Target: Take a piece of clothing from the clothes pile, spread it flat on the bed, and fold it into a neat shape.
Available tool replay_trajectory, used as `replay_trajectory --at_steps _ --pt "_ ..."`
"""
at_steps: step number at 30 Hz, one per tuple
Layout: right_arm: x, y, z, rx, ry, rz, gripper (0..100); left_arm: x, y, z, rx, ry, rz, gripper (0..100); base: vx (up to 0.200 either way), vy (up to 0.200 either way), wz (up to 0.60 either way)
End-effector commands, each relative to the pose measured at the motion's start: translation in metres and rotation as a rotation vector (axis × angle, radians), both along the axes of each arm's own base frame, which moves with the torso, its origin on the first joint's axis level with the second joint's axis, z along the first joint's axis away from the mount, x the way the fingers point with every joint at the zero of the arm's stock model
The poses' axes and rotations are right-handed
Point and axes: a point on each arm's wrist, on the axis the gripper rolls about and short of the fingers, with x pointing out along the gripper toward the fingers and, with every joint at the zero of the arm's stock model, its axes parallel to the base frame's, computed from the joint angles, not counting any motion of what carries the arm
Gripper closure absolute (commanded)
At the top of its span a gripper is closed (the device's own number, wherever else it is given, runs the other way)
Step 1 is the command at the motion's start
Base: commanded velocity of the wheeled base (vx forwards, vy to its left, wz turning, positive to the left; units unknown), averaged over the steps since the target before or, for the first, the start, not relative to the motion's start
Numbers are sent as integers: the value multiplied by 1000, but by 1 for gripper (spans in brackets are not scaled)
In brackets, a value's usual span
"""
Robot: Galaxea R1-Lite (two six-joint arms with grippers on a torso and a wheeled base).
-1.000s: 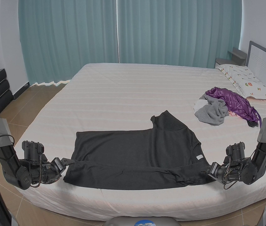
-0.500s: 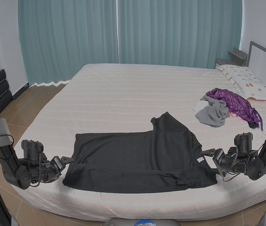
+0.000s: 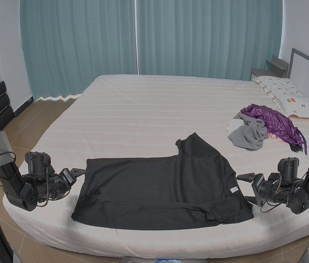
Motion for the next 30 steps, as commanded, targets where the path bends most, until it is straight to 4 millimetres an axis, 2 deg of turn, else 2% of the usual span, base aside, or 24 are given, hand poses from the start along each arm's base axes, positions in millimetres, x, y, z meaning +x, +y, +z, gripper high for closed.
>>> replay_trajectory --at_steps 1,2,3,5,6,7,12,14,15,23,30 --pt "-2 0 -17 -6 19 0 0 32 -2 6 6 -74 -2 0 0 0 0" --pt "-3 0 -18 -5 20 -1 0 33 -2 6 7 -78 -5 0 0 0 0" --pt "-4 -1 -17 2 -9 -4 0 50 -3 3 7 -99 -8 0 0 0 0" --pt "-6 -1 -18 7 -18 -6 0 70 -4 -5 8 -115 -12 0 0 0 0" --pt "-7 -1 -19 7 -18 -4 0 74 -4 -7 9 -114 -15 0 0 0 0" --pt "-8 0 -21 6 -16 -4 0 88 -5 -12 19 -114 -23 0 0 0 0" --pt "-8 0 -20 9 -22 -3 0 130 -4 -29 42 -121 -36 0 0 0 0" --pt "-8 0 -20 9 -22 -3 0 133 -4 -30 42 -124 -36 0 0 0 0" --pt "-8 0 -20 11 -21 -5 0 145 -4 -37 44 -136 -37 0 0 0 0" --pt "-8 0 -20 11 -21 -5 0 179 -2 -53 49 -166 -29 0 0 0 0" --pt "-8 0 -20 11 -19 -4 0 187 4 -57 56 -149 -18 0 0 0 0"
